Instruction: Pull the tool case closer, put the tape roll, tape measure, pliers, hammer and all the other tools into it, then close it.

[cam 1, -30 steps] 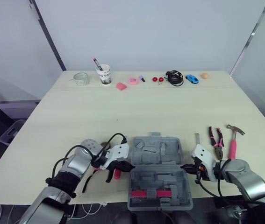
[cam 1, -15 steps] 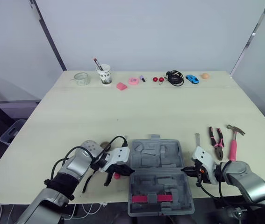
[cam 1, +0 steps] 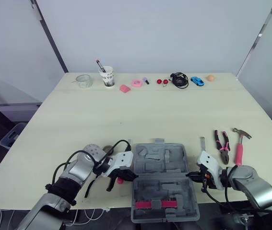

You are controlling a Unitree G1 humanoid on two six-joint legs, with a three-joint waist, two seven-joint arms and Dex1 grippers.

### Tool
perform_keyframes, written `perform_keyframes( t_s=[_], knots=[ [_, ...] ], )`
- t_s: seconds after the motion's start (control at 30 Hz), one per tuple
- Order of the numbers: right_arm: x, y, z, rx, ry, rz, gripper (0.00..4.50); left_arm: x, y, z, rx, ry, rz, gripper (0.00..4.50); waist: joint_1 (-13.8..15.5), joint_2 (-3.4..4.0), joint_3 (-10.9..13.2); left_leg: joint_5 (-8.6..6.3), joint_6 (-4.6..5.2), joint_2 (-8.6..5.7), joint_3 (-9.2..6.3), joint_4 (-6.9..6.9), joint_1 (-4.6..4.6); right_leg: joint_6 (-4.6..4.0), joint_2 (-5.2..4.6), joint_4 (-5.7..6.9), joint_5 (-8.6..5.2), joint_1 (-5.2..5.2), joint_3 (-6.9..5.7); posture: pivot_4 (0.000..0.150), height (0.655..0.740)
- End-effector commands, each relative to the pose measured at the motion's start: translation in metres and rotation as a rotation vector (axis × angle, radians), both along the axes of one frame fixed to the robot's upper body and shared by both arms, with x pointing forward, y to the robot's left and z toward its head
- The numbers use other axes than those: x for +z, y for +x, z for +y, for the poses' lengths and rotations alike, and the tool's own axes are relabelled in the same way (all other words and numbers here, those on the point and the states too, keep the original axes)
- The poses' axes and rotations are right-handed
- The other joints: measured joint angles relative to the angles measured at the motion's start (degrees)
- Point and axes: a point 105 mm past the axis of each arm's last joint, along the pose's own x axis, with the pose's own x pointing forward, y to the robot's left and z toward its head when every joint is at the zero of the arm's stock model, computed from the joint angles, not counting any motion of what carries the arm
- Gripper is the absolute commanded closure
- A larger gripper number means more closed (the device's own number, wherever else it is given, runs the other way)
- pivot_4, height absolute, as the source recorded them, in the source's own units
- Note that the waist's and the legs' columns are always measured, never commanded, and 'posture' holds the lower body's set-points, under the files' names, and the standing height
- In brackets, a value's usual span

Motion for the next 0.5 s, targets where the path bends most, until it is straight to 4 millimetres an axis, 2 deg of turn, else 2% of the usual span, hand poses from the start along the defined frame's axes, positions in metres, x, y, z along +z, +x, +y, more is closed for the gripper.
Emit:
perform_keyframes(
  t_s=[0.03, 0.5],
  knots=[
    [0.0059, 0.0018, 0.0064, 0.027, 0.025, -0.027, 4.5, -0.012, -0.0101, -0.0022, -0.04, 0.033, 0.045, 4.47, 0.0, 0.0, 0.0, 0.0, 0.0, 0.0, 0.0, 0.0, 0.0, 0.0, 0.0, 0.0, 0.0, 0.0, 0.0, 0.15, 0.74],
    [0.0028, -0.0023, 0.0032, 0.033, 0.021, -0.002, 4.5, -0.0105, -0.006, -0.0002, -0.055, 0.029, 0.014, 4.47, 0.02, -0.01, -0.01, 0.0, 0.0, 0.0, 0.01, 0.01, 0.01, 0.0, 0.0, 0.0, 0.0, 0.0, 0.01, 0.15, 0.74]
  ],
)
